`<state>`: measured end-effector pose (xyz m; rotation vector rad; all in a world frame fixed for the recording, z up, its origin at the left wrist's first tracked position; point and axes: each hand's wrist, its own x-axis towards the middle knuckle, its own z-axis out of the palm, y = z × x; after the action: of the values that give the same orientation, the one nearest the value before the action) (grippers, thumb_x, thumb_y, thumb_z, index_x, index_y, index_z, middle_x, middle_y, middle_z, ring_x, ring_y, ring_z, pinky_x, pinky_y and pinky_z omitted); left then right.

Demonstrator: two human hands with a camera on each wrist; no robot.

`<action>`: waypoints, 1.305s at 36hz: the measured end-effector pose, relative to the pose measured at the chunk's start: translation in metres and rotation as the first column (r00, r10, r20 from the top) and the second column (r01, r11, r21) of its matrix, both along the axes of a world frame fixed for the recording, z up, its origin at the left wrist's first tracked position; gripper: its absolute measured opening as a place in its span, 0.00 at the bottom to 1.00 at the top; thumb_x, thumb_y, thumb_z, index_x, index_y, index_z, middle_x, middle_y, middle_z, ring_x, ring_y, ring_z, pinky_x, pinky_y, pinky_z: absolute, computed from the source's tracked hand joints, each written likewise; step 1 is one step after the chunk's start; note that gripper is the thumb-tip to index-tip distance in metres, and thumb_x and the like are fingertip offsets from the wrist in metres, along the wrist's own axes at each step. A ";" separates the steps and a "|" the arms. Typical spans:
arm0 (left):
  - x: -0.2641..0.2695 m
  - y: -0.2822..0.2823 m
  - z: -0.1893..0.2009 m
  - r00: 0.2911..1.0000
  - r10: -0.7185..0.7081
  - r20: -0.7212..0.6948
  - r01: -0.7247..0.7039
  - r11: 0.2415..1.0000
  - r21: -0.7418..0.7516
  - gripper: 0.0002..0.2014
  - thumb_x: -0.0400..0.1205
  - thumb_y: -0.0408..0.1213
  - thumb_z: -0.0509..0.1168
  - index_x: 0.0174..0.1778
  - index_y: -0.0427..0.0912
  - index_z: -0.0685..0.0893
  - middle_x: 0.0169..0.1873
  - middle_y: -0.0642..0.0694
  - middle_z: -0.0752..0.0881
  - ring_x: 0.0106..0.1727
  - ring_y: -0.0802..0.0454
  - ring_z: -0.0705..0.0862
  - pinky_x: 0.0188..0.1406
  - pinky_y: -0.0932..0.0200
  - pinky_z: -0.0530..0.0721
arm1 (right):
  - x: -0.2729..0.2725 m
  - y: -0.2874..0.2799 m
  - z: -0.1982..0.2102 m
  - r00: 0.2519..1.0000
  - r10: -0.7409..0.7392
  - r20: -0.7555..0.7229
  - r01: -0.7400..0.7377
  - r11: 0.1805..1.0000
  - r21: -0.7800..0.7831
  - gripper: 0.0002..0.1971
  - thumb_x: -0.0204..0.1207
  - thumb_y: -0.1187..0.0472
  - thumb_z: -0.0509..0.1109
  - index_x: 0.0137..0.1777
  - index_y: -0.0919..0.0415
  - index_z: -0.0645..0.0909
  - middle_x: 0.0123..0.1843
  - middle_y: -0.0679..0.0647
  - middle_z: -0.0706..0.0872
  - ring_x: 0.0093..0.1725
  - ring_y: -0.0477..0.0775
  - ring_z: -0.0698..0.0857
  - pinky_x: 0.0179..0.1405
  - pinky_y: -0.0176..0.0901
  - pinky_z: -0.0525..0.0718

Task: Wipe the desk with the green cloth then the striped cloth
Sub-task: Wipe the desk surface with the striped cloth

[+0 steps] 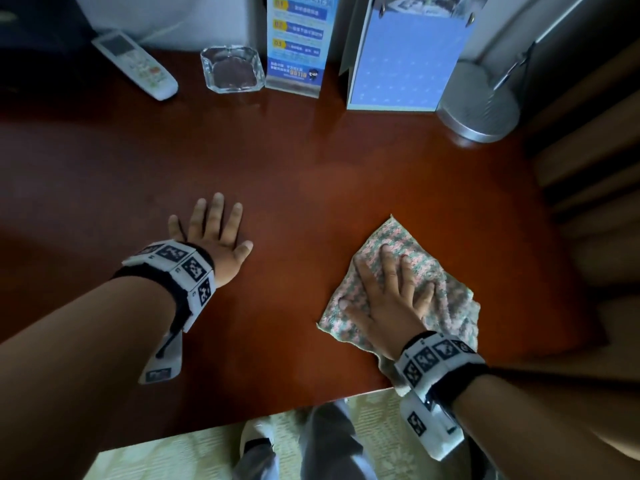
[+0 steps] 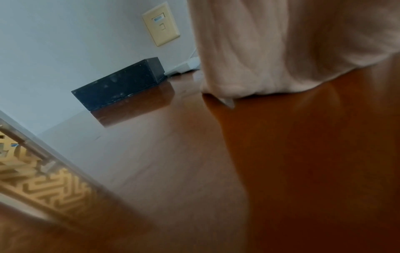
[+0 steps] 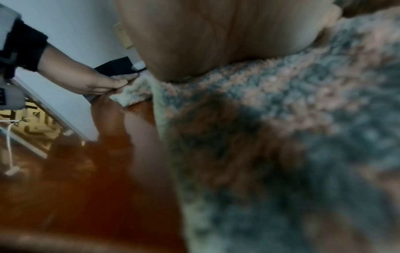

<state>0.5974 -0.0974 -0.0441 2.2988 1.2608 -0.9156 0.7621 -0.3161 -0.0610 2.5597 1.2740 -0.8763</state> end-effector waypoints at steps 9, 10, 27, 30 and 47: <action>0.026 0.019 0.023 0.997 0.054 -0.050 -0.056 0.998 -0.020 0.31 0.85 0.59 0.42 0.83 0.53 0.42 0.82 0.46 0.40 0.83 0.41 0.42 0.79 0.34 0.45 | 0.026 0.061 0.003 1.000 -0.016 -0.016 0.016 1.000 0.017 0.38 0.76 0.27 0.46 0.80 0.33 0.30 0.80 0.46 0.21 0.78 0.60 0.21 0.69 0.82 0.30; 0.034 0.022 0.030 0.998 0.057 -0.022 -0.056 0.998 0.037 0.30 0.85 0.58 0.42 0.82 0.51 0.49 0.82 0.45 0.48 0.82 0.40 0.49 0.78 0.34 0.46 | 0.029 0.068 0.004 1.000 -0.015 -0.018 0.015 1.000 0.019 0.38 0.76 0.28 0.47 0.80 0.34 0.30 0.80 0.46 0.21 0.78 0.60 0.21 0.69 0.82 0.31; 0.100 0.026 -0.012 0.987 0.113 0.115 -0.130 0.980 0.150 0.31 0.87 0.54 0.38 0.81 0.48 0.31 0.81 0.49 0.29 0.82 0.48 0.32 0.78 0.35 0.36 | 0.071 0.131 0.020 0.987 0.162 -0.015 -0.163 0.982 -0.094 0.39 0.80 0.33 0.48 0.82 0.43 0.31 0.83 0.56 0.26 0.81 0.67 0.29 0.74 0.79 0.36; 0.098 0.024 -0.019 0.986 0.106 0.133 -0.130 0.974 0.187 0.32 0.86 0.55 0.38 0.81 0.48 0.32 0.81 0.50 0.30 0.82 0.48 0.33 0.78 0.35 0.37 | 0.090 0.119 0.031 0.863 0.499 0.081 -0.498 0.866 -0.037 0.36 0.83 0.38 0.49 0.85 0.47 0.39 0.85 0.54 0.32 0.83 0.62 0.32 0.74 0.74 0.32; 0.100 0.025 -0.020 0.983 0.149 0.108 -0.162 0.978 0.131 0.31 0.86 0.55 0.35 0.79 0.50 0.27 0.79 0.50 0.26 0.81 0.48 0.28 0.78 0.37 0.35 | 0.118 0.213 -0.010 0.845 0.534 0.036 -0.534 0.837 0.117 0.40 0.72 0.24 0.48 0.79 0.29 0.33 0.82 0.39 0.27 0.82 0.53 0.28 0.73 0.75 0.29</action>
<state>0.6973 -0.0720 -0.0638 2.2786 1.4798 -0.6724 0.8802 -0.1035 -0.0713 2.0806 1.9567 -0.6854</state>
